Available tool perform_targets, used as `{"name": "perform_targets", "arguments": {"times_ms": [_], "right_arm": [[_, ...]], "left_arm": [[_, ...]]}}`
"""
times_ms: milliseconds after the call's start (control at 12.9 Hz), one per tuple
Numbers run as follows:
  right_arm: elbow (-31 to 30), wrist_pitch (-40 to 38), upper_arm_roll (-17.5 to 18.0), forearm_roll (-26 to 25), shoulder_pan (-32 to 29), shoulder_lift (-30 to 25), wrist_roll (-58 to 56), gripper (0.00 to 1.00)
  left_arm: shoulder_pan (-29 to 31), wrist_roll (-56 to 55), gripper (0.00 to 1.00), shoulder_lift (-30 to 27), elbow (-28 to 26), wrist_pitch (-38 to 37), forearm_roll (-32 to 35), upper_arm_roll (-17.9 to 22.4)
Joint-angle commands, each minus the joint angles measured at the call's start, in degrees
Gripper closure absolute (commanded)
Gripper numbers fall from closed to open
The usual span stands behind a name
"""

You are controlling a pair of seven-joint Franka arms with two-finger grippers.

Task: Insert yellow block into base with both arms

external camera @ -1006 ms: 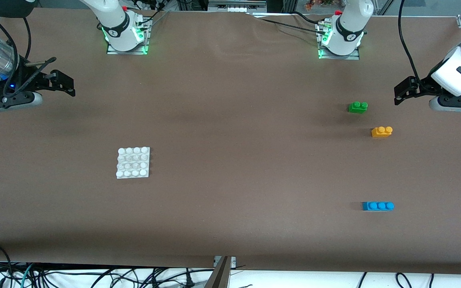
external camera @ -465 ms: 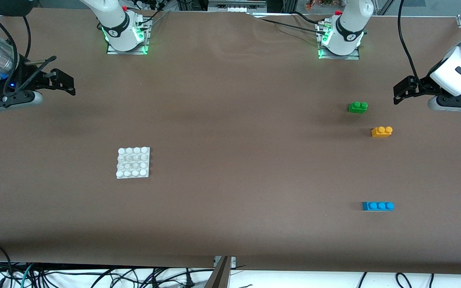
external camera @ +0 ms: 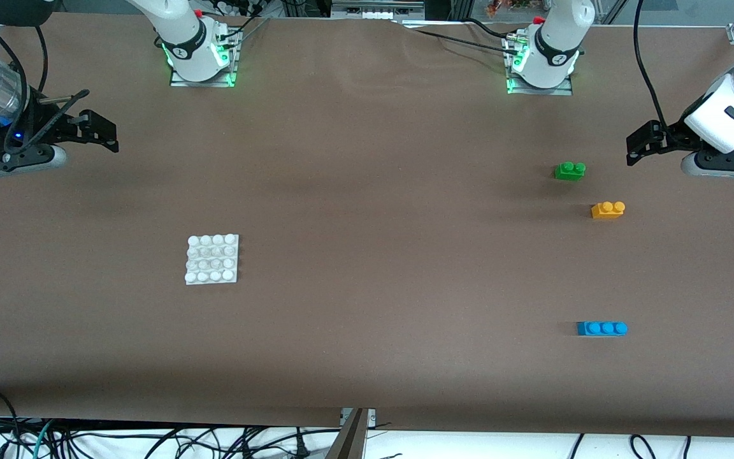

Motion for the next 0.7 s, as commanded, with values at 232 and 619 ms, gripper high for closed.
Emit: {"name": "perform_targets", "arguments": {"times_ms": [232,619], "right_arm": [[0.65,-1.16,0.85,-0.9,-0.91,0.3,0.13,0.01],[0.56,-1.16,0.85,-0.9,-1.0,0.39,0.13,0.01]], "left_arm": [[0.65,-0.33,0.0,0.27,1.24,-1.25,-0.63,-0.51],[0.65,-0.33,0.0,0.45,1.68,-1.95,-0.63,-0.25]]}}
